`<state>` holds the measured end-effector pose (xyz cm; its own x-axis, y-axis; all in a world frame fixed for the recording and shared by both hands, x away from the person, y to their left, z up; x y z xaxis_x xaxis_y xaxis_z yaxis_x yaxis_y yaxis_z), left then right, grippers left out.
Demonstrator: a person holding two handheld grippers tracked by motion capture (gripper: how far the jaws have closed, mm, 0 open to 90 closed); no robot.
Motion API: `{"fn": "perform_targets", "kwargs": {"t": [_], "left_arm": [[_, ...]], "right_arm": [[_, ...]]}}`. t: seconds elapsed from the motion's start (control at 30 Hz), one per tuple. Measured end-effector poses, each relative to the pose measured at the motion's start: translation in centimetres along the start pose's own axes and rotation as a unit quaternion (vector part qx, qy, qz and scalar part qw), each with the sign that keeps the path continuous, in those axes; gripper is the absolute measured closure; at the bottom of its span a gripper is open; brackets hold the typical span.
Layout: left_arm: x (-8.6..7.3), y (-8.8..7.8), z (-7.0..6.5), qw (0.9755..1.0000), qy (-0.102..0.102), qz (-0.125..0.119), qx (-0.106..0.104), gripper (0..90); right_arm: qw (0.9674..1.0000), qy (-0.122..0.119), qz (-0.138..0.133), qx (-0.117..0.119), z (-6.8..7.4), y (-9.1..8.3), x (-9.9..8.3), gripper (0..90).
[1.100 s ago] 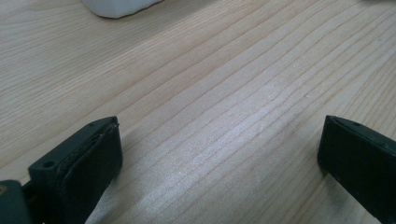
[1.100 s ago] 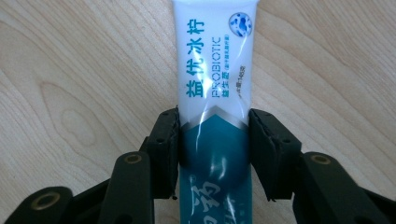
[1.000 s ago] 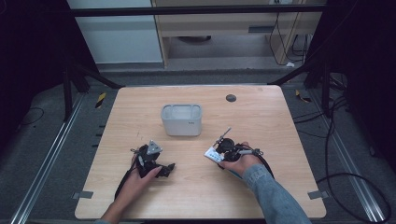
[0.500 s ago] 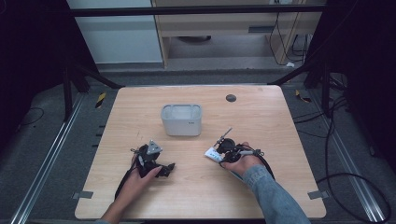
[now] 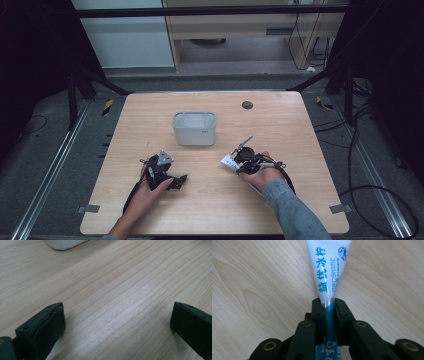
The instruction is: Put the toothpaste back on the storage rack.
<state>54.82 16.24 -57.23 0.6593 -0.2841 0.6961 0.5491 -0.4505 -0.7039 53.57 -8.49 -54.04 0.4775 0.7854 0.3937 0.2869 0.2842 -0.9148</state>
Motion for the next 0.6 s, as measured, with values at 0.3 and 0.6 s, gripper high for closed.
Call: {"fn": "perform_targets", "kwargs": {"t": [0.3,0.6], "left_arm": [[0.0,0.0,0.0,1.0000,0.000,0.000,0.000,0.0],[0.0,0.0,0.0,1.0000,0.000,0.000,0.000,0.0]], "right_arm": [[0.9978,0.006,-0.053,-0.039,-2.4,-4.3,1.6,79.8],[0.9936,0.016,-0.095,-0.059,-4.1,-7.2,3.0,79.8]]}}
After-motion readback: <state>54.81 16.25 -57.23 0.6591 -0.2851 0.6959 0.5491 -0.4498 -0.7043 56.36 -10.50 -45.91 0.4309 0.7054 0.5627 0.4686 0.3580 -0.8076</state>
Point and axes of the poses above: each handheld gripper's, and its own axes: y roughly forward along the jaws, x roughly out of its top, z roughly to its left, the point moved 9 cm from there along y, roughly forward along the jaws, and after that the axes turned 13 degrees about -y, right-handed, at the moved point
